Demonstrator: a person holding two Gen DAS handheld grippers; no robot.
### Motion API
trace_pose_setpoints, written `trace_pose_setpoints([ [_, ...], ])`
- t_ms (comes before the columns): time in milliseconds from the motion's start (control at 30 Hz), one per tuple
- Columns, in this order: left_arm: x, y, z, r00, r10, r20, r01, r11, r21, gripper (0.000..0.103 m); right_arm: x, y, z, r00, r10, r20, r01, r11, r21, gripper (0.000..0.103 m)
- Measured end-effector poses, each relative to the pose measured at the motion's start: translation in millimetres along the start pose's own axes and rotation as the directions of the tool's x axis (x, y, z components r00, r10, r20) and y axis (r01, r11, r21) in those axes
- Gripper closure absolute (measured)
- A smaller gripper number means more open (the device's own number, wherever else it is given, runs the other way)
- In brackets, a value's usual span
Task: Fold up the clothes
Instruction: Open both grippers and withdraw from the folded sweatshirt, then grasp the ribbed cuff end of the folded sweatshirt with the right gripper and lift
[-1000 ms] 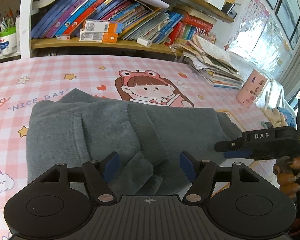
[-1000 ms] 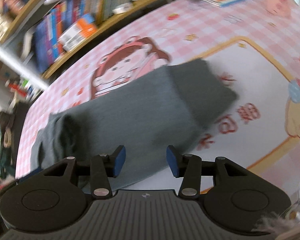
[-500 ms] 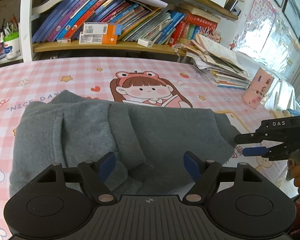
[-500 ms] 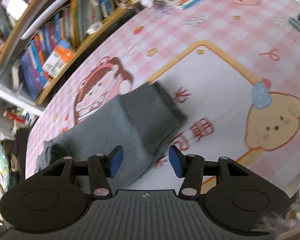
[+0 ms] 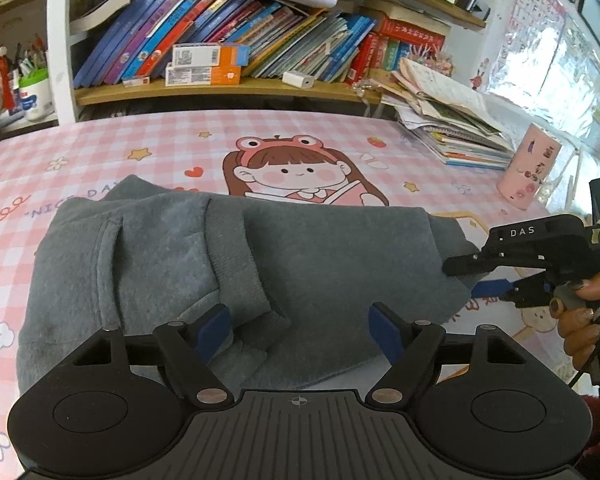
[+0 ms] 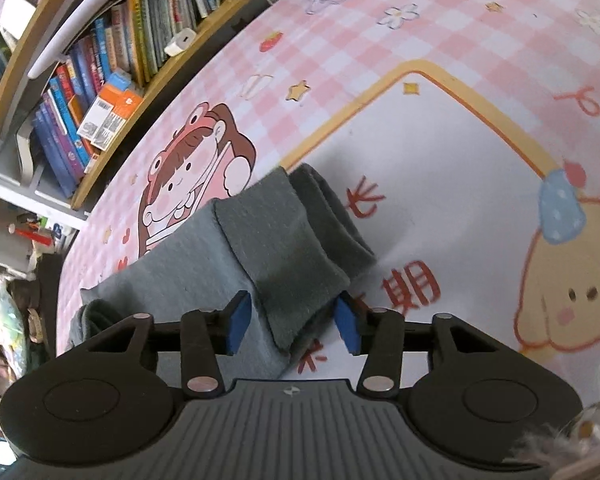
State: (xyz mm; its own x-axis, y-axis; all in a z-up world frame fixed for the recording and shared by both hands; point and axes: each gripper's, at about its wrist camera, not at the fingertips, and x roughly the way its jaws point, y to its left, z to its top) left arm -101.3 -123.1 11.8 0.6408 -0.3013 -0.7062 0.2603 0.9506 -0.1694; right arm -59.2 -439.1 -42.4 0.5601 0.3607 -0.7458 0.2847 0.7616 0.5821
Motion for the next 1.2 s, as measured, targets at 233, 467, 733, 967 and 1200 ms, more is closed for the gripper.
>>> trace_pose_setpoints([
  [233,0,-9,0,1.000,0.007,-0.001,-0.007,1.000,0.007,0.025,-11,5,2,0.991,0.111,0.067,-0.107,0.992,-0.070,0.092],
  [467,-1,-9,-1,1.000,0.010,-0.004,-0.010,1.000,-0.003,0.025,-17,9,6,0.972,0.217,0.092,-0.210,0.974,-0.086,0.092],
  [733,-3,-5,-1,1.000,0.027,-0.003,-0.027,0.999,-0.018,0.025,6,-14,11,0.992,0.124,0.003,-0.124,0.988,0.089,0.079],
  [967,-3,-4,-1,1.000,0.024,-0.006,-0.024,1.000,-0.005,0.025,20,-17,8,0.990,0.136,-0.023,-0.131,0.982,0.136,0.074],
  [1200,-8,8,-1,1.000,0.023,0.014,-0.023,1.000,-0.021,0.025,11,-8,5,0.992,0.127,0.029,-0.129,0.986,0.105,0.085],
])
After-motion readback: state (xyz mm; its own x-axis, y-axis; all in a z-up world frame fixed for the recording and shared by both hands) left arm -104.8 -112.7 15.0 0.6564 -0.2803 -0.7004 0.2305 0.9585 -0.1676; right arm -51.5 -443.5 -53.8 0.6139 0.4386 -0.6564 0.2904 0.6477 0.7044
